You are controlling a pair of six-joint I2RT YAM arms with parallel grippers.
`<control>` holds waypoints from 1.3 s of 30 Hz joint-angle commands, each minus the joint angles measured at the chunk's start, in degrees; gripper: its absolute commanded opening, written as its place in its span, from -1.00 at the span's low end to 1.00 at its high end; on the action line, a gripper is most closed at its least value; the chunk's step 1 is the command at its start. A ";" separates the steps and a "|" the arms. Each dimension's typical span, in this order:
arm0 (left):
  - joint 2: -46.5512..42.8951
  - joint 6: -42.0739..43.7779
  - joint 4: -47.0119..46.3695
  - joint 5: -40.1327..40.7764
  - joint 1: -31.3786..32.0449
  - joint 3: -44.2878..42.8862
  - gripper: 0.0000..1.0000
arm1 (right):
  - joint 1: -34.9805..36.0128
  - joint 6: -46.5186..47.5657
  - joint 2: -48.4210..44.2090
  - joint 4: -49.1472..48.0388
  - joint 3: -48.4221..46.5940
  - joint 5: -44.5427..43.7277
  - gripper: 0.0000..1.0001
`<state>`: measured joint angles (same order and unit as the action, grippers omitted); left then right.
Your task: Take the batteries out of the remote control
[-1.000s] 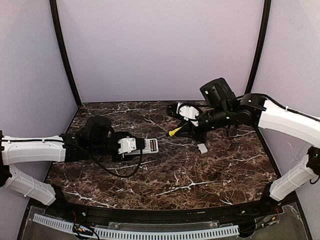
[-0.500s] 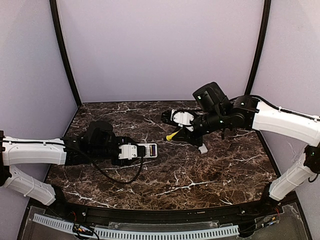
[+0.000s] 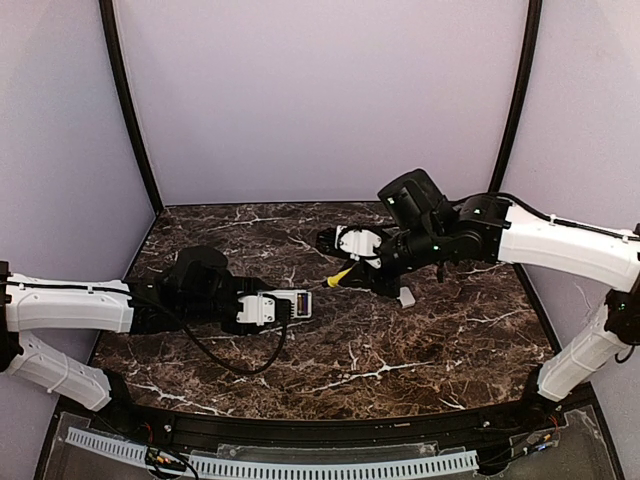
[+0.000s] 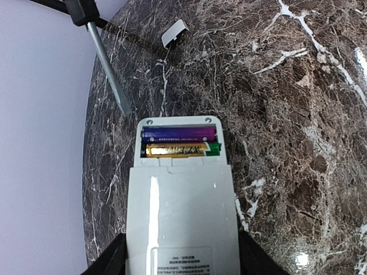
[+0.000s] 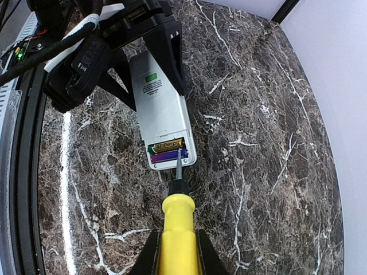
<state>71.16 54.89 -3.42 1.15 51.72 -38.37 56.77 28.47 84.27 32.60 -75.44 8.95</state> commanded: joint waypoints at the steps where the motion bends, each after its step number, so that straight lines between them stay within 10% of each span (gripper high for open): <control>1: -0.71 1.11 -2.28 0.49 0.59 1.38 -0.99 | 0.88 0.18 1.08 -2.09 -0.94 -0.10 -1.00; 39: -2.84 -0.36 -2.75 0.36 1.18 1.54 -0.99 | 1.12 -1.48 2.08 -3.94 -0.60 -2.75 -1.00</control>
<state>70.19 54.04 -4.60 2.37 52.42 -37.63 57.39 27.75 85.73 31.24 -75.44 7.18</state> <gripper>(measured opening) 0.580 0.150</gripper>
